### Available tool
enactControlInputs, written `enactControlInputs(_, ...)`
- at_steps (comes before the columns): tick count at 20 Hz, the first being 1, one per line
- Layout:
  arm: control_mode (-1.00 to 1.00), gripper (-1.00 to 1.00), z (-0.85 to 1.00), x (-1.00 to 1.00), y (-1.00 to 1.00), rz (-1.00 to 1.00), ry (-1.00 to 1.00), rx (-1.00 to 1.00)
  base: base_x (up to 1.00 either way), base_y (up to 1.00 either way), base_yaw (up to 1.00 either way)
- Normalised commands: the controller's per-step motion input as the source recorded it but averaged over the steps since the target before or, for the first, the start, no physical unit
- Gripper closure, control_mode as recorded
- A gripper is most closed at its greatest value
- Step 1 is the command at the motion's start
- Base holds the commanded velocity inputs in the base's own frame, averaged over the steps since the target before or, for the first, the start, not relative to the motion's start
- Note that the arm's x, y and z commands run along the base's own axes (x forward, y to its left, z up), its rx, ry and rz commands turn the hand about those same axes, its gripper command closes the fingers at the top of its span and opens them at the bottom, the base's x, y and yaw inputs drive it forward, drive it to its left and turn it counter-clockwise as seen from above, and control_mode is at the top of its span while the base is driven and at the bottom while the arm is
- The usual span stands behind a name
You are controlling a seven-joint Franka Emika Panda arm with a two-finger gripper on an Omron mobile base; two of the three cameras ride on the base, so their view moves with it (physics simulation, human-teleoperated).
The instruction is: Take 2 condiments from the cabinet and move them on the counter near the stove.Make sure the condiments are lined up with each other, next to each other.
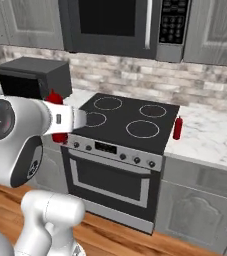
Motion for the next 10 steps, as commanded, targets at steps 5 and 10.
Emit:
enactControlInputs(5, 1.00, 1.00, 0.00, 0.00, 0.00, 0.00, 0.00, 0.00, -0.47, -0.62, 0.00)
enactControlInputs(10, 1.00, 1.00, 0.00, 0.00, 0.00, 0.00, 0.00, 0.00, -0.19, -0.37, -0.06)
